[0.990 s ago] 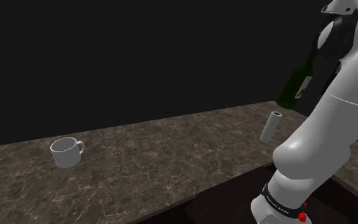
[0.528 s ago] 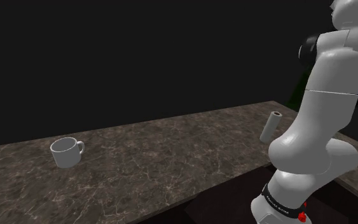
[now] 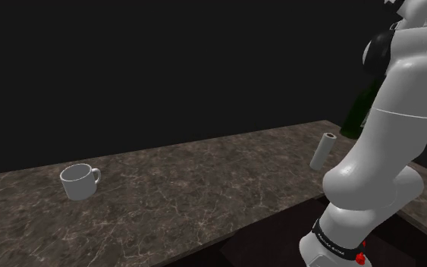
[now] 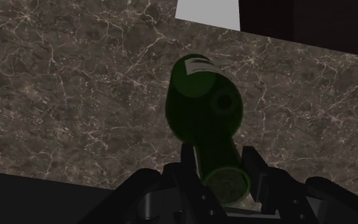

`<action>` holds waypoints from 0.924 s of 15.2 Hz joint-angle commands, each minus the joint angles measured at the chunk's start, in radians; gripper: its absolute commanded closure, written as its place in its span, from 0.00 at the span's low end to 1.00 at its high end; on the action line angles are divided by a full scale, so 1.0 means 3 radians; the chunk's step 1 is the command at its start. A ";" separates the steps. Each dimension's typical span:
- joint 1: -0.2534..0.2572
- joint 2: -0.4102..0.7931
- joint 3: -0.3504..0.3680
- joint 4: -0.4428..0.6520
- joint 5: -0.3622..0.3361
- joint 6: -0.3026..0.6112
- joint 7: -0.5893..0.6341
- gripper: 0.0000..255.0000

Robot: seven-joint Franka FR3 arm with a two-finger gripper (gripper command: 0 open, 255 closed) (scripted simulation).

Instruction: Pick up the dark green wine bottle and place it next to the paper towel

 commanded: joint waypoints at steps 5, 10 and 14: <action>0.0178 -0.0224 0.0026 -0.0483 -0.0205 0.0365 0.0085 1.00; 0.0263 -0.0371 0.0057 -0.0831 -0.0332 0.0635 0.0145 1.00; 0.0301 -0.0458 0.0078 -0.1079 -0.0405 0.0838 0.0178 1.00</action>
